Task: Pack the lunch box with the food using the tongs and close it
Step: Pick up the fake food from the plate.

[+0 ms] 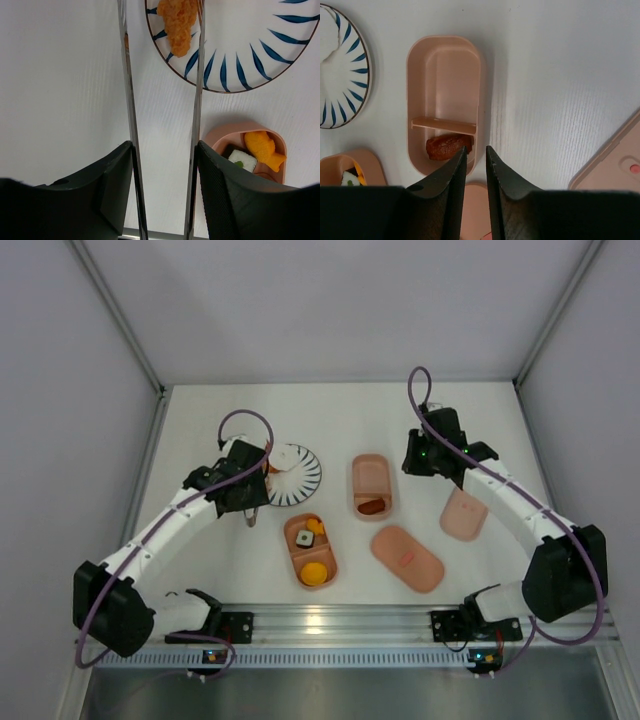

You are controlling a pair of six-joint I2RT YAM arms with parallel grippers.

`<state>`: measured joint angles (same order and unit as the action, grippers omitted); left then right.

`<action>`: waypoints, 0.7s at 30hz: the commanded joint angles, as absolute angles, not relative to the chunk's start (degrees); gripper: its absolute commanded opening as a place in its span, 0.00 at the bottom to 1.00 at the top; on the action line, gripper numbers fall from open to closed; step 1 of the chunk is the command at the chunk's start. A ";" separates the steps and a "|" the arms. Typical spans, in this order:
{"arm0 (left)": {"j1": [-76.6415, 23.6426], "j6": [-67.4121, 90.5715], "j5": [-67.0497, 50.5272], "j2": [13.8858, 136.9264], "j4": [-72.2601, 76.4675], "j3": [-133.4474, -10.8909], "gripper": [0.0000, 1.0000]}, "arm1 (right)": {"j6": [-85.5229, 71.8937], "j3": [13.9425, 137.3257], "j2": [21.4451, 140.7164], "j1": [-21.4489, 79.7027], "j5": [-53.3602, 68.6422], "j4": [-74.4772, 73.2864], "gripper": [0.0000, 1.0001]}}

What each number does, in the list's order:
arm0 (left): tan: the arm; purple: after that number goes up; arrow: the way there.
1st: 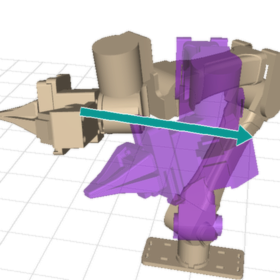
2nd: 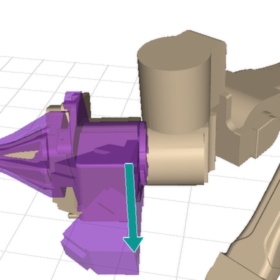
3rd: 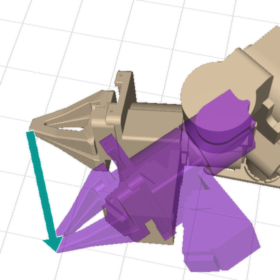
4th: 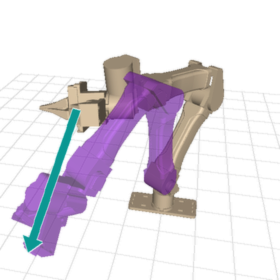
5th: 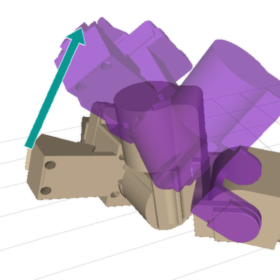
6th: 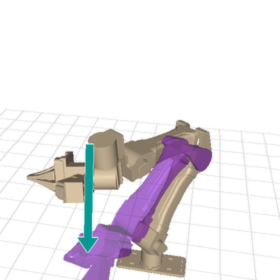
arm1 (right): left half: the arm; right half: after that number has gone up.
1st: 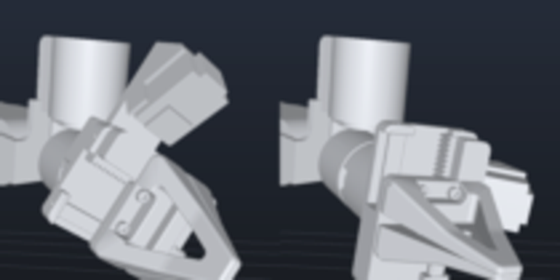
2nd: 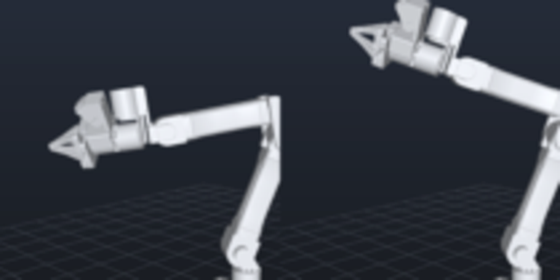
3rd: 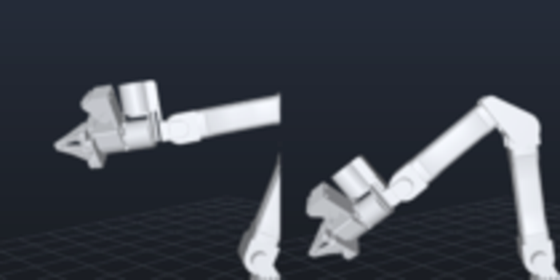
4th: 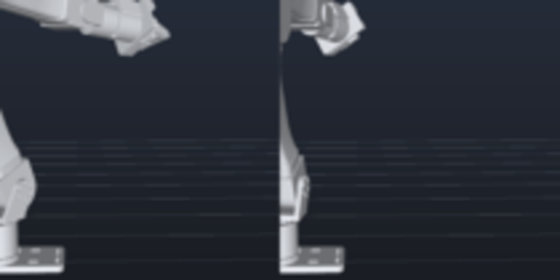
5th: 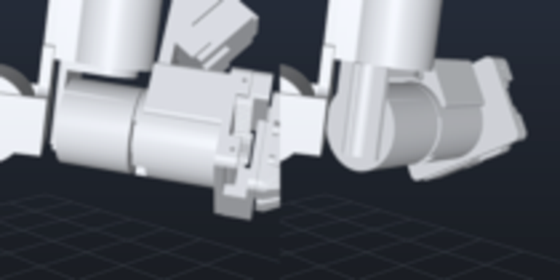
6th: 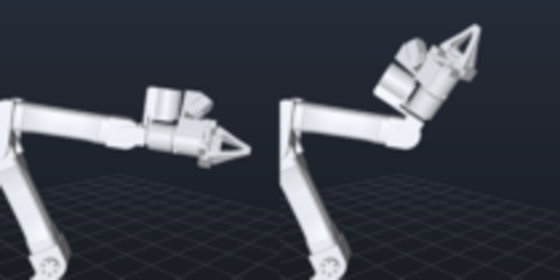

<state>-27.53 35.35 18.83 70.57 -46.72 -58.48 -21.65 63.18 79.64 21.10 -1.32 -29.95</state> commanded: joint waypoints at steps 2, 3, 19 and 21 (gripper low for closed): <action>-27.60 36.30 17.59 71.01 -41.40 -57.92 0.56 | -21.88 63.37 77.52 21.88 -0.44 -27.95 0.22; -27.60 36.21 17.49 71.02 -41.31 -57.92 0.55 | -21.88 63.46 77.52 21.88 -0.44 -27.86 0.22; -28.48 35.07 13.88 73.65 -40.34 -58.45 0.45 | -22.15 63.46 78.22 21.88 -0.26 -27.34 0.22; -28.56 35.24 14.15 73.39 -40.60 -58.53 0.42 | -22.15 63.54 78.31 21.88 -0.35 -27.42 0.22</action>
